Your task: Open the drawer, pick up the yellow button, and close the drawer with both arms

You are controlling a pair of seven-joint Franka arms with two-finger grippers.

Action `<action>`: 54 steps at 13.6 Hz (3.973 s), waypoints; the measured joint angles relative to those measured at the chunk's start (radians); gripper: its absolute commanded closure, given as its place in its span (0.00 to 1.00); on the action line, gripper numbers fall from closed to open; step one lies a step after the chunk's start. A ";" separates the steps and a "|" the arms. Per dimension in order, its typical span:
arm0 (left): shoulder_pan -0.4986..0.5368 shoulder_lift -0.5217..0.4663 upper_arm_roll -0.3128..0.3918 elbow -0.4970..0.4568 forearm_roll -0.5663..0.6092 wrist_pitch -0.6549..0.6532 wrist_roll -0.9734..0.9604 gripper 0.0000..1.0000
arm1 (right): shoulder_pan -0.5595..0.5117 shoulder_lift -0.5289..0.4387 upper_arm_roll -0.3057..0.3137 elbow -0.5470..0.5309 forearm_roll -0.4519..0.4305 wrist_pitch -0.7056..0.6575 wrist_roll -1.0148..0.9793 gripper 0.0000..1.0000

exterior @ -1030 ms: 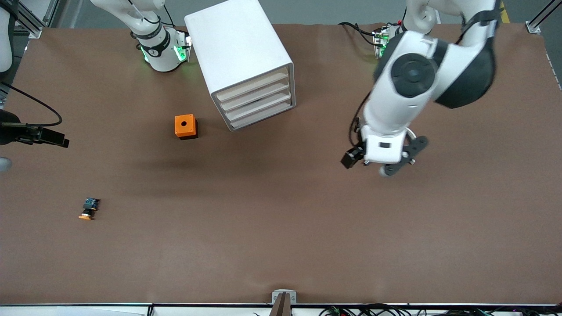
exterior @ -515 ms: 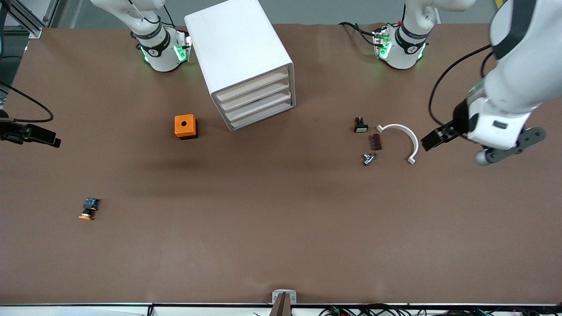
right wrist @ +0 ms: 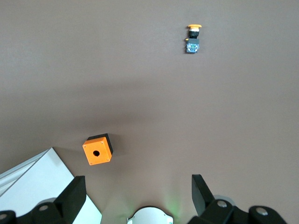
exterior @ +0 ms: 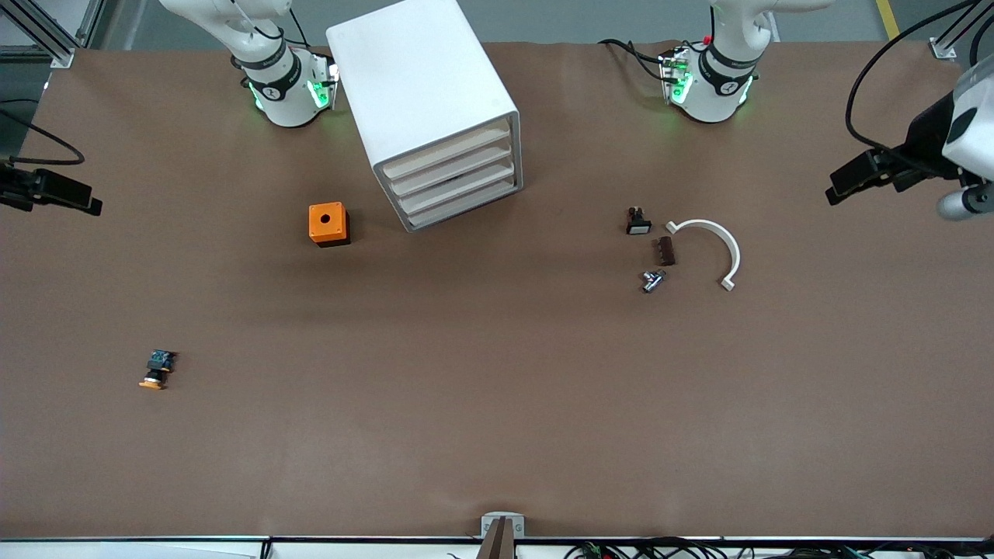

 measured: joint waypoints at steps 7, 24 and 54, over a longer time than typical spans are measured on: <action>0.027 -0.102 -0.053 -0.112 0.020 0.028 0.028 0.00 | 0.023 -0.044 -0.009 -0.058 0.000 0.019 0.000 0.00; 0.089 -0.087 -0.103 -0.113 0.084 0.075 0.075 0.00 | 0.052 -0.237 -0.060 -0.277 0.026 0.147 0.048 0.00; 0.101 -0.063 -0.100 -0.080 0.084 0.053 0.185 0.00 | 0.075 -0.247 -0.070 -0.283 0.011 0.197 0.040 0.00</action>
